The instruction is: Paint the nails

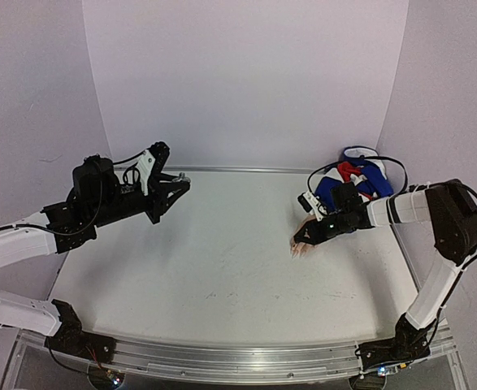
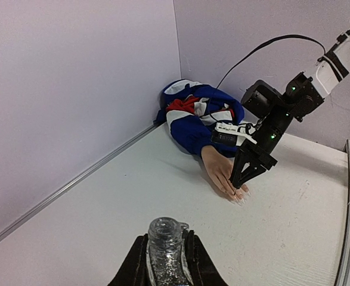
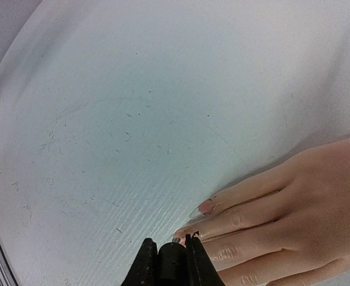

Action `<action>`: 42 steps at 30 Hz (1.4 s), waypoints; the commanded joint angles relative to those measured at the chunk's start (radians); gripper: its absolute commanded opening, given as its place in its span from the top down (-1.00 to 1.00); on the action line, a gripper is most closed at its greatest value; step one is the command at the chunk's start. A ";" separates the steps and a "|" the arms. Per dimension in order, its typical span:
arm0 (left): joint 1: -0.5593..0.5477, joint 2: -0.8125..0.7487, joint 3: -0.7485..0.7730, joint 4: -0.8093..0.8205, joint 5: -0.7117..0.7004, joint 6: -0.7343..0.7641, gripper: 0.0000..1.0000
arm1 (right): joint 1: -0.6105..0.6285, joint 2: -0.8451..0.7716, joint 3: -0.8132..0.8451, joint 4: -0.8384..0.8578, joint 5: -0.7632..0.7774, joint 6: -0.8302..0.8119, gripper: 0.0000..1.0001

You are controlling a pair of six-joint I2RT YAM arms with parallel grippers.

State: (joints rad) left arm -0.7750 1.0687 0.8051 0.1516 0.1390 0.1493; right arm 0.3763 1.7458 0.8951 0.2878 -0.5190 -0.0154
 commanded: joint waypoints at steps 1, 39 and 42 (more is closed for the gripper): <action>0.007 0.002 0.039 0.023 0.020 -0.010 1.00 | 0.009 0.009 0.035 0.002 -0.006 -0.004 1.00; 0.008 0.000 0.037 0.022 0.024 -0.012 1.00 | 0.016 0.025 0.041 -0.015 0.025 -0.006 1.00; 0.008 -0.001 0.037 0.022 0.024 -0.012 1.00 | 0.018 0.024 0.039 -0.015 0.022 -0.007 1.00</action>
State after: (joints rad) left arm -0.7731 1.0687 0.8051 0.1516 0.1547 0.1490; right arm 0.3843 1.7679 0.8970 0.2859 -0.4885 -0.0154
